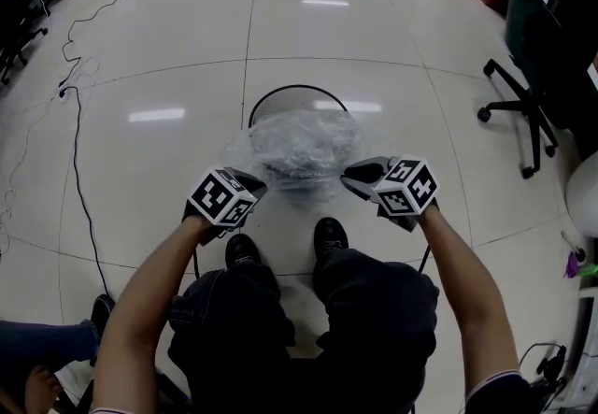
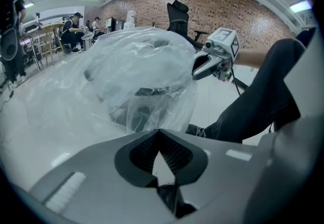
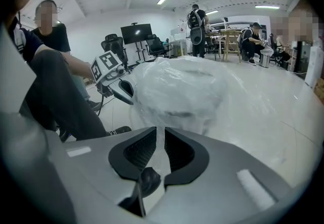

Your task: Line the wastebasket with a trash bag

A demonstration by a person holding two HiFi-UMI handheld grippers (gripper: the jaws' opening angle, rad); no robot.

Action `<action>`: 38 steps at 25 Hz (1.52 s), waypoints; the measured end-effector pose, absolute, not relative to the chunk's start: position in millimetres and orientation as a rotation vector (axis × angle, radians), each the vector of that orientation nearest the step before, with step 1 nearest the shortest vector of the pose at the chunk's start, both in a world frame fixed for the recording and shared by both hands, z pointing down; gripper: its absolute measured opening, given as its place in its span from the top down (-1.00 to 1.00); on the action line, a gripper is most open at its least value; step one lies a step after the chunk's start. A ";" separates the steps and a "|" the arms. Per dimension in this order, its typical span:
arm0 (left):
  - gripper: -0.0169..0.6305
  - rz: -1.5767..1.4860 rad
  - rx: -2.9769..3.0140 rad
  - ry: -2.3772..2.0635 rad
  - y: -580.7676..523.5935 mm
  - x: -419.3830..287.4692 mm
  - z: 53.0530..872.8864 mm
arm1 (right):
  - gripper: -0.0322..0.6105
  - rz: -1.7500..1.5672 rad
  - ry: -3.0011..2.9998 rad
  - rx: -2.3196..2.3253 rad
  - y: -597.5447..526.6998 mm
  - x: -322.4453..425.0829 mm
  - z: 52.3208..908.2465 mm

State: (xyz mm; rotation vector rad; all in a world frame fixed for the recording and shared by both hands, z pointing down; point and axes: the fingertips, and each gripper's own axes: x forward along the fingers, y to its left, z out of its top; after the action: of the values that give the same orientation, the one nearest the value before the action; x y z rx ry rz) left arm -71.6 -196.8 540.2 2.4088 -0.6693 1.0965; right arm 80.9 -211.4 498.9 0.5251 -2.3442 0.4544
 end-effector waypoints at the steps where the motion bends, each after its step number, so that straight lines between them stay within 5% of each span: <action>1: 0.91 1.100 2.404 -0.675 -198.1 -71.6 542.5 | 0.74 0.454 -2.342 0.539 -214.3 81.9 501.7; 17: 0.90 1.055 2.375 -0.718 -211.3 -73.5 554.7 | 0.72 0.556 -2.374 0.668 -236.4 86.6 518.1; 38: 0.62 1.015 2.514 -0.924 -190.7 -102.2 440.3 | 0.49 0.465 -2.456 0.695 -201.8 101.9 433.8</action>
State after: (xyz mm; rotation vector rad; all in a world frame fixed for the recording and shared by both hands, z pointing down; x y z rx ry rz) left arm -102.2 -190.7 440.3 2.5139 -0.9235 1.0147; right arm 101.9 -201.8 433.8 0.6948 -2.4558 0.4648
